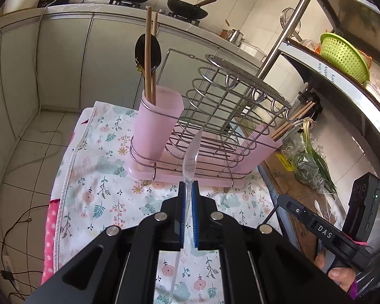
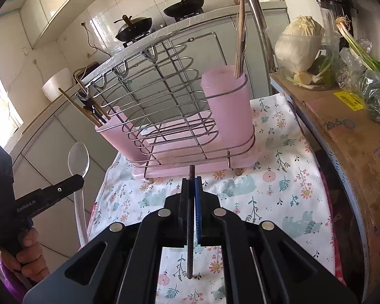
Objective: Organize utensils
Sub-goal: 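Lift the clear spoon and dark chopstick upright and carry them above the pink cup, then lower the held utensils into the pink cup and open both tools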
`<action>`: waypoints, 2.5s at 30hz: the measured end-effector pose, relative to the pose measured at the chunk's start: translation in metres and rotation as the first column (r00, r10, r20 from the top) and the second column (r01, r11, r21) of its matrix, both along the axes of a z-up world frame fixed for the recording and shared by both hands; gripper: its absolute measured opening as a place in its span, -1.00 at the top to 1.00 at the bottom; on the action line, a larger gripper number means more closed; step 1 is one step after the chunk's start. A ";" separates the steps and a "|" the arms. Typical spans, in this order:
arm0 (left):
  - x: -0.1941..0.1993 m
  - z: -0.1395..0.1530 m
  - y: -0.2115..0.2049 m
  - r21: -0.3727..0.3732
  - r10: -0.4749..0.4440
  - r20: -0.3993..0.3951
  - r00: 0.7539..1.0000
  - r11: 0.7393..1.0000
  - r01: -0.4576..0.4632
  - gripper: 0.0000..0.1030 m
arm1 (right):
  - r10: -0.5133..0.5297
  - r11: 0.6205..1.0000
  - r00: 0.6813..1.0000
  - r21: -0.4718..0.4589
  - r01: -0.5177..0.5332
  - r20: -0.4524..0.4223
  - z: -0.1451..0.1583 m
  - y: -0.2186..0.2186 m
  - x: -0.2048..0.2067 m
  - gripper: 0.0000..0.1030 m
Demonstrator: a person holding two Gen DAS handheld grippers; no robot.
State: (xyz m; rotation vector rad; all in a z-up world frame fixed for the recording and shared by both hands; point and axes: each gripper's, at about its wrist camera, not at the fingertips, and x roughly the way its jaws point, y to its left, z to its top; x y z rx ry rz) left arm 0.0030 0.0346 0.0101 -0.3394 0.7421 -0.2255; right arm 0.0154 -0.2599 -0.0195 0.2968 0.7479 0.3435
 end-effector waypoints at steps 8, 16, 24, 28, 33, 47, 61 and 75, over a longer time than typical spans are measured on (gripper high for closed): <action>-0.003 0.013 0.007 -0.013 0.013 0.055 0.998 1.000 -0.013 0.93 | -0.008 1.000 1.000 0.013 0.008 0.025 0.010 -0.005 0.001 0.90; -0.007 0.034 0.017 -0.051 0.044 0.137 0.990 0.998 -0.037 0.93 | -0.031 0.999 0.995 0.020 0.029 0.098 0.039 -0.016 0.000 0.90; -0.006 0.072 0.025 -0.085 0.068 0.258 0.964 0.995 -0.048 0.93 | -0.071 0.997 0.978 0.019 0.069 0.197 0.081 -0.035 0.000 0.91; 0.000 0.095 0.027 -0.103 0.086 0.327 0.941 0.993 -0.055 0.93 | -0.085 0.996 0.964 0.027 0.080 0.252 0.102 -0.039 0.002 0.91; 0.012 0.114 0.025 -0.124 0.118 0.399 0.909 0.990 -0.074 0.93 | -0.095 0.996 0.946 0.031 0.089 0.310 0.122 -0.042 0.004 0.91; 0.060 0.108 -0.004 0.008 0.172 0.576 0.799 0.976 -0.216 0.93 | -0.170 0.985 0.868 0.043 0.169 0.466 0.160 -0.056 0.019 0.91; 0.100 0.064 -0.016 0.084 0.168 0.592 0.788 0.960 -0.268 0.93 | -0.165 0.982 0.864 -0.002 0.189 0.477 0.145 -0.048 0.058 0.91; 0.093 0.024 0.000 0.049 0.192 0.507 0.840 0.967 -0.251 0.93 | -0.125 0.985 0.911 -0.063 0.163 0.393 0.116 -0.031 0.076 0.91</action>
